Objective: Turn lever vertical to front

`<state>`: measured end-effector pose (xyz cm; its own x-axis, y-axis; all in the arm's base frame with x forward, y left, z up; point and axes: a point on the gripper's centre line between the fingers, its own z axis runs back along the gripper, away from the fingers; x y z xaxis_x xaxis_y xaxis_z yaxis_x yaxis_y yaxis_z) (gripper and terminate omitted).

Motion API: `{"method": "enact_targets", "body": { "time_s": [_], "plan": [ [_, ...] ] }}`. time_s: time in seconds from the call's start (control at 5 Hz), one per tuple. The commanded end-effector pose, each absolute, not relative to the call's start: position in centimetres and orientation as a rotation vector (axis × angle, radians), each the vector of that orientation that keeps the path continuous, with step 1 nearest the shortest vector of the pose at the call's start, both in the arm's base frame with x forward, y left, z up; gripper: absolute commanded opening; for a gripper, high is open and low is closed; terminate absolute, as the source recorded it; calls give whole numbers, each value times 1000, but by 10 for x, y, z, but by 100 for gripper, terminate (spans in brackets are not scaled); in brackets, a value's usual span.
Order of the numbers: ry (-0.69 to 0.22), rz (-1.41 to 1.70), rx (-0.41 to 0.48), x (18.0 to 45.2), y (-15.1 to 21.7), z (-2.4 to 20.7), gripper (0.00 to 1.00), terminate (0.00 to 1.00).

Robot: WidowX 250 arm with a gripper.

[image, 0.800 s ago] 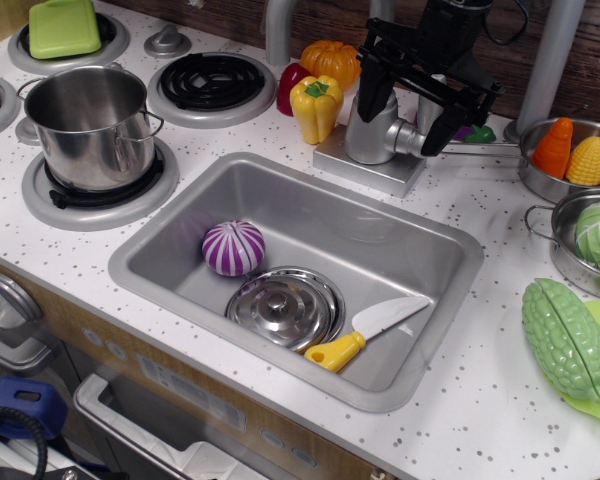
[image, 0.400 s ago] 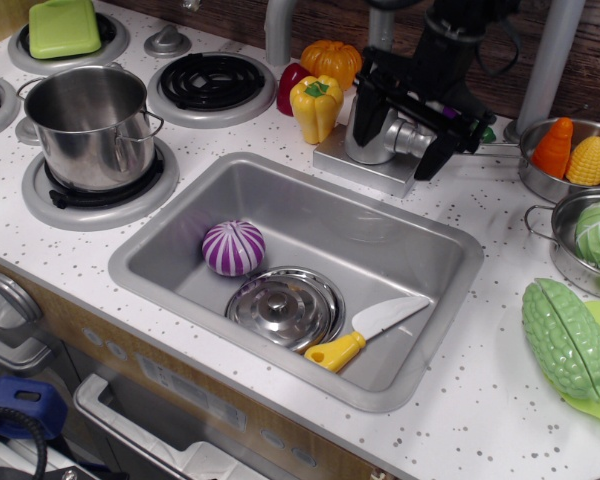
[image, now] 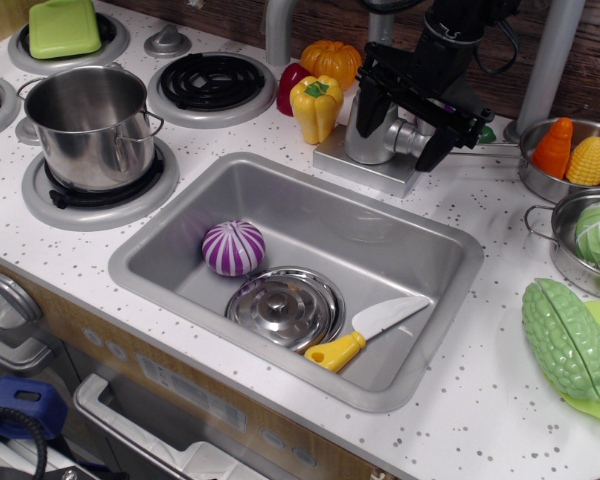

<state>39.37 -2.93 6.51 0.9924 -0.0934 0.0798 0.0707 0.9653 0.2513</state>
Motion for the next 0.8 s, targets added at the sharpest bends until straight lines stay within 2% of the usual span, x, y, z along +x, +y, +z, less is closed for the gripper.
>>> {"method": "enact_targets", "body": {
  "time_s": [0.0, 0.4, 0.6],
  "plan": [
    [-244, -92, 236, 418, -30, 111, 100, 0],
    [-279, -106, 194, 438, -35, 122, 100, 0],
    [-307, -121, 179, 444, -35, 116, 100, 0]
  ]
}}
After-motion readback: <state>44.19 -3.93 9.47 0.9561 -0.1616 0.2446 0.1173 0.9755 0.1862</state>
